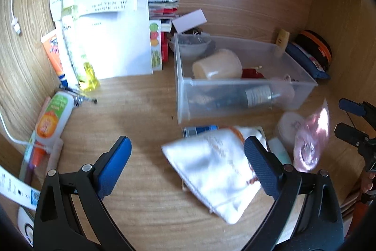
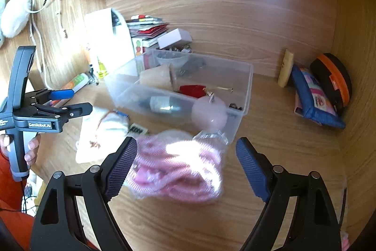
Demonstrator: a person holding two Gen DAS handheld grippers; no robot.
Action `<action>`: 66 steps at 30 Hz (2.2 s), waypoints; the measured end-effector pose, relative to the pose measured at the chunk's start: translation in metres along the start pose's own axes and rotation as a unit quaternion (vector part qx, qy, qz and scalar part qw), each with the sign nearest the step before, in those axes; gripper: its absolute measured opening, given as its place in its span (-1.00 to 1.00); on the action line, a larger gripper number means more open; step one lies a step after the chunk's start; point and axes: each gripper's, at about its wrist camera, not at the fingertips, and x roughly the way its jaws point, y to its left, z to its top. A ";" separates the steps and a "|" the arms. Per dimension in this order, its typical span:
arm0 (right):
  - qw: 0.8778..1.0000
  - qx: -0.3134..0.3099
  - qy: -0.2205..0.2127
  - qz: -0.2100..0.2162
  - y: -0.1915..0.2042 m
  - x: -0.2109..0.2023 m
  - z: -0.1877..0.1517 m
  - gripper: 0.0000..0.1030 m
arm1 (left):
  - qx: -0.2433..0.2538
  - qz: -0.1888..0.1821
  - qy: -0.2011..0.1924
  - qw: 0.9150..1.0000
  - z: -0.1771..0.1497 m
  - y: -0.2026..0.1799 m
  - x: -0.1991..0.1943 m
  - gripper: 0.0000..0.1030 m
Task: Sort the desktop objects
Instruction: 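Withdraw both open tools from the bin toward the desk items, then grasp the white drawstring pouch with the left tool and lift it, then carry the white pouch with the left tool over the clear bin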
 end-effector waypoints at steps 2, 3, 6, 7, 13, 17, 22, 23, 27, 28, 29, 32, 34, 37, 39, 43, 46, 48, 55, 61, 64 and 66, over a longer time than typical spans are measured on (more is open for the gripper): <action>1.000 0.000 0.001 0.003 0.004 0.000 -0.006 0.84 | 0.000 -0.007 0.004 1.000 -0.006 -0.003 -0.001 0.90; 1.000 0.000 0.002 0.002 0.006 0.000 -0.008 0.88 | 0.001 -0.010 0.005 1.000 -0.008 -0.004 -0.002 0.90; 1.000 -0.008 0.011 -0.011 0.013 0.006 -0.017 0.89 | 0.006 -0.018 0.006 1.000 -0.014 -0.011 -0.002 0.90; 1.000 -0.008 0.016 -0.013 0.014 0.008 -0.018 0.89 | 0.007 -0.020 0.007 1.000 -0.016 -0.013 -0.002 0.90; 0.998 -0.005 0.064 -0.022 0.023 0.031 -0.023 0.91 | 0.014 -0.031 0.019 0.999 -0.026 -0.015 0.003 0.90; 0.997 -0.013 0.070 -0.034 0.030 0.043 -0.019 1.00 | 0.009 -0.040 0.032 0.999 -0.029 -0.008 0.009 0.90; 0.996 -0.039 0.073 -0.039 0.038 0.052 -0.016 1.00 | 0.001 -0.066 0.046 0.997 -0.030 -0.004 0.016 0.90; 0.996 -0.044 0.074 -0.040 0.040 0.053 -0.016 1.00 | 0.002 -0.072 0.049 0.996 -0.031 -0.005 0.017 0.90; 0.994 -0.064 0.078 -0.048 0.046 0.056 -0.014 1.00 | 0.018 -0.091 0.058 0.994 -0.031 -0.013 0.018 0.90; 0.993 -0.068 0.081 -0.050 0.047 0.057 -0.013 1.00 | 0.026 -0.092 0.059 0.994 -0.031 -0.016 0.018 0.90; 0.993 -0.070 0.084 -0.051 0.048 0.057 -0.013 1.00 | 0.037 -0.089 0.063 0.993 -0.030 -0.020 0.018 0.90; 0.992 -0.065 0.093 -0.047 0.043 0.057 -0.011 1.00 | 0.069 -0.082 0.078 0.991 -0.027 -0.029 0.023 0.90; 0.993 -0.052 0.097 -0.042 0.038 0.056 -0.010 1.00 | 0.092 -0.076 0.092 0.989 -0.025 -0.035 0.029 0.90; 0.993 -0.046 0.101 -0.042 0.033 0.055 -0.011 1.00 | 0.123 -0.066 0.114 0.984 -0.020 -0.042 0.042 0.91; 0.992 -0.052 0.101 -0.049 0.031 0.055 -0.012 1.00 | 0.141 -0.055 0.124 0.981 -0.019 -0.047 0.051 0.92; 0.993 -0.054 0.100 -0.044 0.031 0.055 -0.014 1.00 | 0.134 -0.065 0.133 0.980 -0.013 -0.046 0.062 0.95; 0.992 -0.059 0.101 -0.042 0.032 0.056 -0.014 1.00 | 0.119 -0.074 0.128 0.982 -0.009 -0.041 0.064 0.87; 0.992 -0.061 0.102 -0.043 0.032 0.055 -0.013 1.00 | 0.108 -0.080 0.126 0.983 -0.006 -0.035 0.060 0.50; 0.997 -0.043 0.062 -0.023 0.026 0.033 -0.001 1.00 | 0.040 -0.139 0.130 0.981 0.005 -0.003 0.045 0.01; 0.998 -0.033 0.049 -0.012 0.033 0.029 0.007 1.00 | 0.026 -0.148 0.106 0.983 0.015 0.004 0.027 -0.23; 0.998 -0.031 0.046 -0.009 0.036 0.029 0.007 1.00 | 0.020 -0.145 0.086 0.986 0.025 0.003 0.019 -0.23; 0.999 -0.030 0.043 -0.008 0.037 0.027 0.006 1.00 | 0.017 -0.145 0.074 0.987 0.031 0.006 0.012 -0.24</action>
